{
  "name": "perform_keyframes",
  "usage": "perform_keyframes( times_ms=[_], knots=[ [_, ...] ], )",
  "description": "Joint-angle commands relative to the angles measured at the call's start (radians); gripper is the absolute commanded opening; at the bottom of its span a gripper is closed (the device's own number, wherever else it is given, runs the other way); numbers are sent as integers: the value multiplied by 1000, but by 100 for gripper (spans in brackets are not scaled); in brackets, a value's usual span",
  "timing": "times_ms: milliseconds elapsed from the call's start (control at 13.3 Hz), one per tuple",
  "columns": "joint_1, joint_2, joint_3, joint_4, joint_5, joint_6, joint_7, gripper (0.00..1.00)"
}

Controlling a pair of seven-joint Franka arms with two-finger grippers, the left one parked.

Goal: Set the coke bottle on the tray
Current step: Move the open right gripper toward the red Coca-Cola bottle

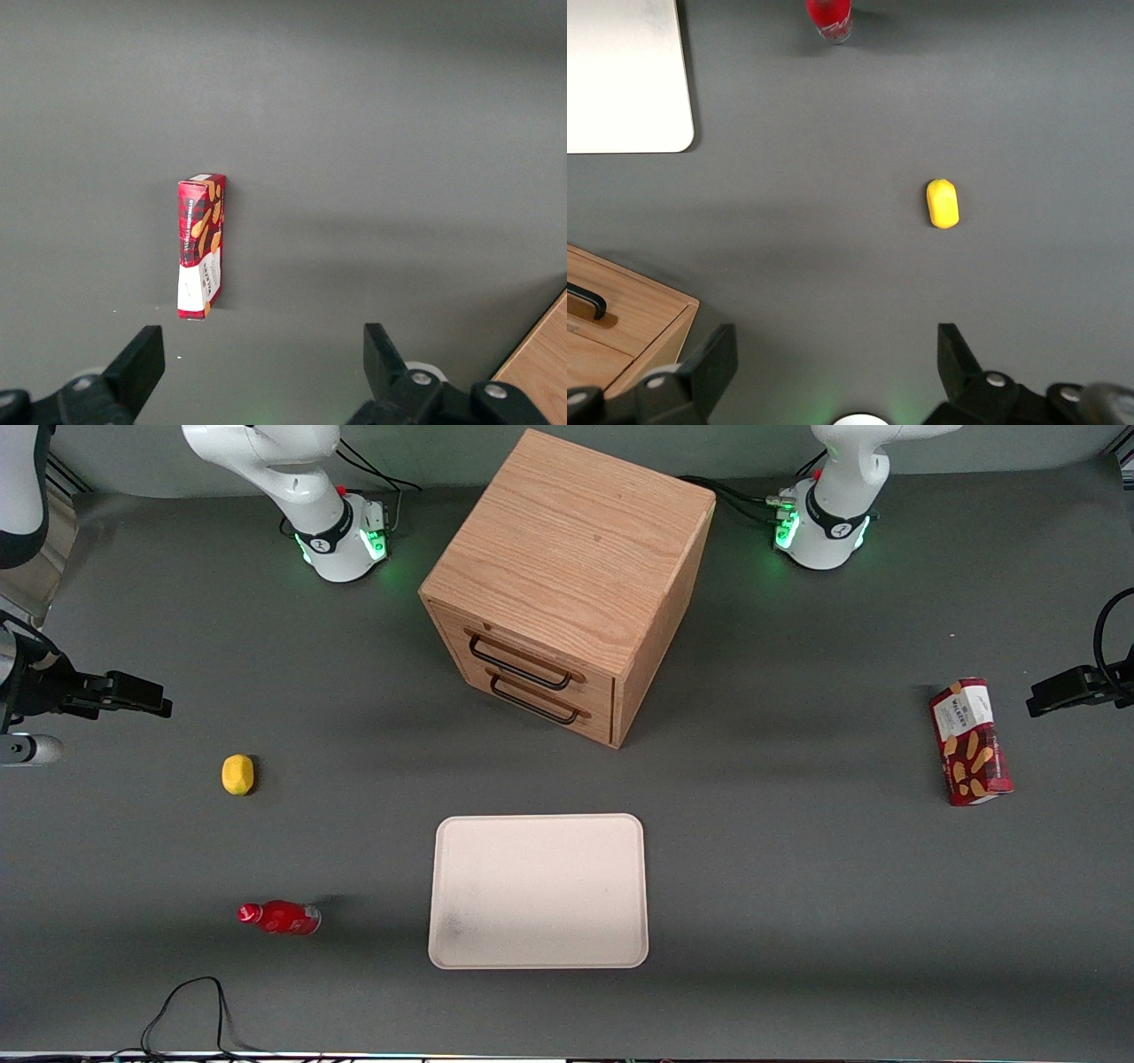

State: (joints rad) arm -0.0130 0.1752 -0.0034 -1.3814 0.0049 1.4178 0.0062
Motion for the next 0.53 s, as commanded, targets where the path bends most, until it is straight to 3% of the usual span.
perform_keyframes(
  times_ms=[0, 451],
  knots=[
    [-7, 59, 10, 100, -19, -42, 11, 100],
    [-10, 239, 3, 335, -20, -111, 12, 100]
  ],
)
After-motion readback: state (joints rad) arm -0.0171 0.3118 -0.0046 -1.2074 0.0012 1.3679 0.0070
